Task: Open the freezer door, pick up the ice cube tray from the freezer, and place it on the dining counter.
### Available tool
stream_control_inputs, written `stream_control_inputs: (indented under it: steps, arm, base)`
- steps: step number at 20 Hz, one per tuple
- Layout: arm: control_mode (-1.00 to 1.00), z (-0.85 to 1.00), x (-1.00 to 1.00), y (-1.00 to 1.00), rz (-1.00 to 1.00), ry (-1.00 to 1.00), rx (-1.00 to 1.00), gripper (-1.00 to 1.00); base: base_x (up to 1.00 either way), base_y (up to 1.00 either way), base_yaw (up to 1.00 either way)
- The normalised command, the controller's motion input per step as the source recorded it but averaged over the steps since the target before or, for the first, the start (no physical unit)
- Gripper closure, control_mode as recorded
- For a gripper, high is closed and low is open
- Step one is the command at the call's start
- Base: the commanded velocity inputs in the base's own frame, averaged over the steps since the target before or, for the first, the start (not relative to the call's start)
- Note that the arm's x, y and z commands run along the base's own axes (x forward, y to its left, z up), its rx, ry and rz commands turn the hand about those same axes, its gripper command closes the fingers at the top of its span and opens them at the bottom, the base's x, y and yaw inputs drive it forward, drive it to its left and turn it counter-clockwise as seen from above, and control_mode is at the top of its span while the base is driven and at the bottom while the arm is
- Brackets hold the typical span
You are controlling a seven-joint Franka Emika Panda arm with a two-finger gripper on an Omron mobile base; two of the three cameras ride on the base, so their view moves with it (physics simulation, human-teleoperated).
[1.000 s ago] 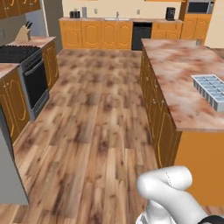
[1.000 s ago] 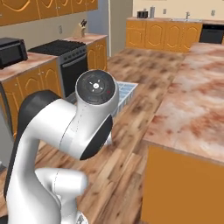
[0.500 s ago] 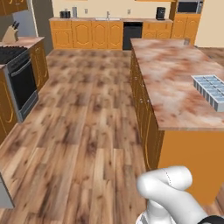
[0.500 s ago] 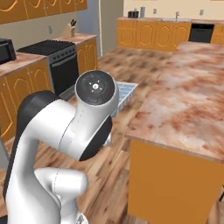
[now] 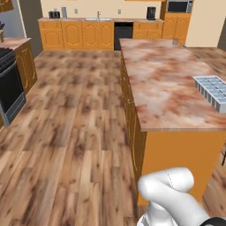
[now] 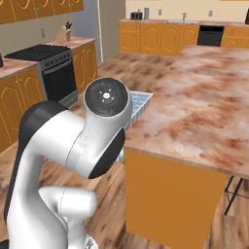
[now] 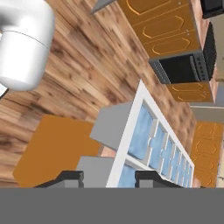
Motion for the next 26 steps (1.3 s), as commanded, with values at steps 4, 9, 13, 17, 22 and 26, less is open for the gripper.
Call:
stream_control_inputs:
  steps: [4, 9, 13, 17, 22, 26]
  arm:
    - [1.00, 0.00, 0.00, 0.00, 0.00, 0.00, 0.00, 1.00]
    - [1.00, 0.00, 0.00, 0.00, 0.00, 0.00, 0.00, 1.00]
    - [1.00, 0.00, 0.00, 0.00, 0.00, 0.00, 0.00, 1.00]
    - [1.00, 0.00, 0.00, 0.00, 0.00, 0.00, 0.00, 1.00]
    - [-1.00, 0.00, 0.49, -0.50, 0.00, 0.03, 0.01, 1.00]
    - [-1.00, -0.12, 0.77, -0.67, 0.00, 0.10, 0.00, 1.00]
  base:
    - [0.00, -0.62, -0.07]
    - [0.04, -0.61, -0.06]
    - [0.20, -0.54, -0.03]
    - [0.33, -0.47, -0.03]
    - [0.09, -0.11, 0.00]
    - [0.00, 0.00, 0.00]
